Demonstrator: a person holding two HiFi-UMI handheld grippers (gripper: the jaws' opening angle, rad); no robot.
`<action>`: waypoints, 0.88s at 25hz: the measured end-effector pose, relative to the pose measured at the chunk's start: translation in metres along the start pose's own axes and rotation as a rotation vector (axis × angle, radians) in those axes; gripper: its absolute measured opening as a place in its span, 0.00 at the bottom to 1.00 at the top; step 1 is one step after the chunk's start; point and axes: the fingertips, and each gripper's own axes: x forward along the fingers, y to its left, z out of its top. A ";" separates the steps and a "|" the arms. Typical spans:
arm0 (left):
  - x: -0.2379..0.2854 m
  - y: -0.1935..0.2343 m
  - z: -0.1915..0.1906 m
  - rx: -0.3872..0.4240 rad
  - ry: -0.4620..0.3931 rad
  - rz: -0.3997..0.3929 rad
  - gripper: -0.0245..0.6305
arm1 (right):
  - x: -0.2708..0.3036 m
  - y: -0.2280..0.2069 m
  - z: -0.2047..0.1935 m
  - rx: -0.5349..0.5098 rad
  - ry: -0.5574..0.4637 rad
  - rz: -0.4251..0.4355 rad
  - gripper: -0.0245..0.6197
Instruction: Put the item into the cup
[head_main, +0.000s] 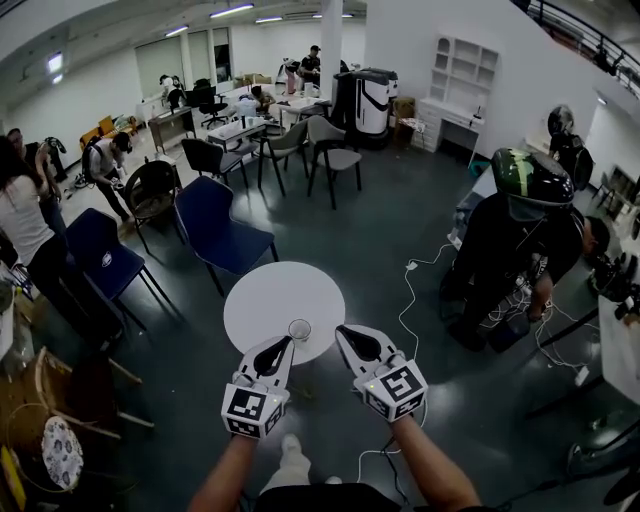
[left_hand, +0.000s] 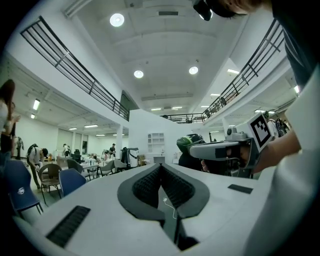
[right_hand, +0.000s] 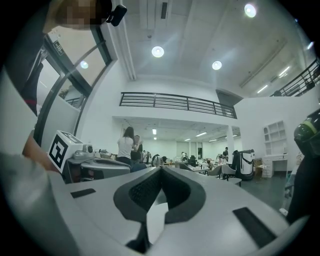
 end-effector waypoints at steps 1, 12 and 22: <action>-0.006 -0.006 0.001 -0.003 -0.007 0.009 0.06 | -0.009 0.002 0.000 0.000 -0.002 0.000 0.06; -0.043 -0.049 0.002 0.022 0.004 0.008 0.06 | -0.058 0.032 -0.001 0.010 -0.012 0.013 0.06; -0.057 -0.068 0.026 0.032 0.007 0.000 0.06 | -0.080 0.042 0.024 0.003 -0.015 0.011 0.06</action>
